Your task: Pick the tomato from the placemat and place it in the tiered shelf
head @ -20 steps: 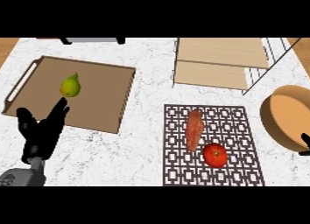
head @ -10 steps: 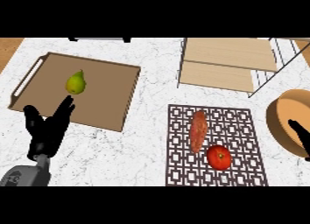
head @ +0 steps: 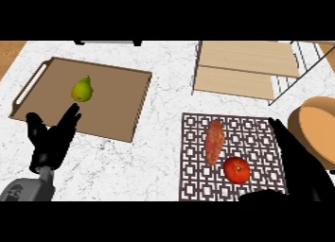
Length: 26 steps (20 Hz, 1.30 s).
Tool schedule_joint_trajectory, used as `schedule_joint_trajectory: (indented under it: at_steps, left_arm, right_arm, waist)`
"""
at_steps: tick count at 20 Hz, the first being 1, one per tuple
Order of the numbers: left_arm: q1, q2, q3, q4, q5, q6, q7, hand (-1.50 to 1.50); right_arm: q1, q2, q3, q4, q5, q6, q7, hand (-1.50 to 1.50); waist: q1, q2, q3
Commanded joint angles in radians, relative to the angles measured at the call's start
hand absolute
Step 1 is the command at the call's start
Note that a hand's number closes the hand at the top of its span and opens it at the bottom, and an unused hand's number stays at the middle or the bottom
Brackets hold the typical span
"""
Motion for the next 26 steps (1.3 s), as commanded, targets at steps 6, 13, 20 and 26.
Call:
schedule_joint_trajectory:
  at_steps: [6,13,20,26]
  left_arm:
    - [0.069,-0.015,-0.005,0.016,-0.001,-0.016,0.004,0.00]
    - [0.087,0.000,0.012,-0.007,-0.002,-0.037,-0.005,0.00]
    - [0.087,-0.024,0.015,-0.021,-0.007,-0.017,0.028,0.00]
    - [0.066,-0.005,0.037,-0.021,-0.012,-0.037,0.034,0.00]
  right_arm:
    - [-0.062,0.155,0.071,0.075,0.134,0.132,0.294,-1.50]
    - [-0.031,0.292,0.120,0.193,0.295,0.127,0.262,-1.50]
    - [-0.054,0.403,0.052,0.338,0.366,0.159,0.190,-1.50]
    - [-0.023,0.433,0.002,0.376,0.454,0.182,0.143,-1.50]
  waist:
    - [-0.026,-0.002,-0.006]
    - [-0.028,-0.001,-0.004]
    - [-0.022,0.001,-0.003]
    - [-0.029,0.000,-0.003]
